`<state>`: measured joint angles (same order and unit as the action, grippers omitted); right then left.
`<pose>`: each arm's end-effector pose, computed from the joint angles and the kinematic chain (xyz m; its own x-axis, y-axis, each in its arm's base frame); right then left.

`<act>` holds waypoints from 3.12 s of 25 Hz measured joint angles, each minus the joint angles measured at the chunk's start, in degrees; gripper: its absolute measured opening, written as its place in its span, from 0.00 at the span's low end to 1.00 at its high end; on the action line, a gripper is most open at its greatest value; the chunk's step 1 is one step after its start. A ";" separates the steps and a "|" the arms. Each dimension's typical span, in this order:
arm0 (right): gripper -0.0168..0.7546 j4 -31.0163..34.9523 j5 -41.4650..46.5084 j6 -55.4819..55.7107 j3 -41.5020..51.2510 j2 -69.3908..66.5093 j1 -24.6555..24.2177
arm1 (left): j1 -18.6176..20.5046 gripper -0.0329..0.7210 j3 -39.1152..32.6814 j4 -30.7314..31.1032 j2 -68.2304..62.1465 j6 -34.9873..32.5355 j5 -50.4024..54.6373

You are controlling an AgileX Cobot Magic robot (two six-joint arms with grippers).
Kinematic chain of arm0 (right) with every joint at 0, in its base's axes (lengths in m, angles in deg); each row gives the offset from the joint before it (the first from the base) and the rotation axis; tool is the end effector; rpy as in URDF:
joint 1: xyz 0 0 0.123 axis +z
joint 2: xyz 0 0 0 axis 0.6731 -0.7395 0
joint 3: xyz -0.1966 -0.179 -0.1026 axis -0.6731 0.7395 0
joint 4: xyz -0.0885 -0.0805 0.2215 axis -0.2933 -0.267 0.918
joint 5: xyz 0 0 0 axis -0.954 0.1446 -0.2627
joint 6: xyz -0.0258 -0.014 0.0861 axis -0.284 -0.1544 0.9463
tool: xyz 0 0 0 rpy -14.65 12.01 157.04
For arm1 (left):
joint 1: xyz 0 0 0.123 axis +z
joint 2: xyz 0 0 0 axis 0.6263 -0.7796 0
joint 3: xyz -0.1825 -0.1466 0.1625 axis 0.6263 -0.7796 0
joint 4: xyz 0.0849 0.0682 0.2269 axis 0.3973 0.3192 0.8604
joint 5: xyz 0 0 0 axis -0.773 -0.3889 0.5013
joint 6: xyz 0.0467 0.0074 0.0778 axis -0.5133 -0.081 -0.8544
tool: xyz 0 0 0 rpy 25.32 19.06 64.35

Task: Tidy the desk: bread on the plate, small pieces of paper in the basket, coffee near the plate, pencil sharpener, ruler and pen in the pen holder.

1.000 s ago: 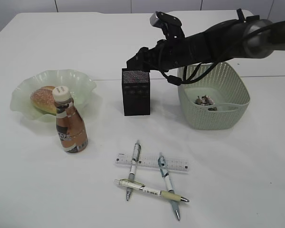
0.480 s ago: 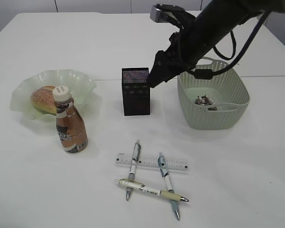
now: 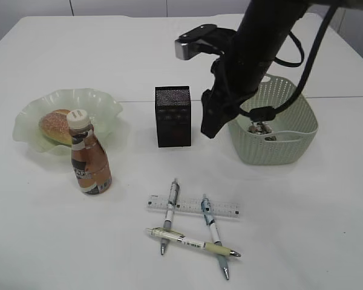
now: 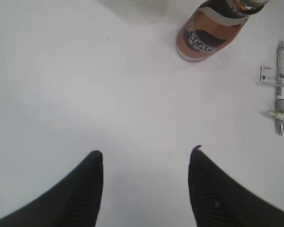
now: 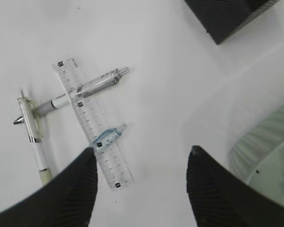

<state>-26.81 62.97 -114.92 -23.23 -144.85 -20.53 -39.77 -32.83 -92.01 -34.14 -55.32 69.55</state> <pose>0.3904 0.1792 0.2595 -0.5221 -0.7937 -0.3122 -0.8457 0.5292 0.0688 0.1916 -0.0192 0.2988 -0.8827 -0.0915 -0.4610 0.0054 0.9788 -0.2046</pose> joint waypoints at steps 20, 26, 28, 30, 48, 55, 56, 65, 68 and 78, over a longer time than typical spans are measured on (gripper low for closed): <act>0.59 -7.06 0.22 -2.82 0.00 -4.78 9.79 | 0.00 0.60 0.00 -0.55 0.00 -0.09 -1.31; 0.59 -6.98 0.22 -4.01 0.89 -7.12 10.70 | 0.00 0.60 0.00 -0.58 0.00 -0.09 -2.13; 0.59 -7.09 0.22 -4.26 1.48 -7.96 11.48 | 0.00 0.60 0.00 -0.68 0.00 -0.09 -2.63; 0.59 -7.09 0.22 -4.31 1.77 -8.81 11.81 | 0.00 0.60 0.00 -0.68 0.00 -0.13 -2.85; 0.59 -9.04 0.03 -4.76 1.86 -12.98 12.09 | 0.00 0.60 0.00 -0.71 0.00 -0.22 -2.88; 0.60 -9.26 0.03 -4.86 1.86 -14.77 12.09 | 0.00 0.60 0.00 -0.71 0.00 -0.22 -2.88; 0.61 -9.25 0.03 -4.86 1.86 -14.93 12.09 | 0.00 0.60 0.00 -0.71 0.00 -0.22 -2.88; 0.67 -9.46 -1.44 -4.86 1.86 -14.93 12.09 | 0.00 0.60 0.00 -0.71 -0.46 -0.22 -2.88; 0.67 -9.55 -3.10 -4.86 1.86 -14.93 12.09 | 0.00 0.60 0.00 -0.71 -0.46 -0.22 -2.97; 0.67 -10.57 -6.01 -4.86 1.86 -14.93 12.09 | 0.00 0.60 0.00 -0.71 -0.60 -0.22 -2.97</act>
<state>-37.38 56.96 -119.78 -21.37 -159.77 -8.44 -39.77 -32.83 -92.72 -34.75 -55.53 66.58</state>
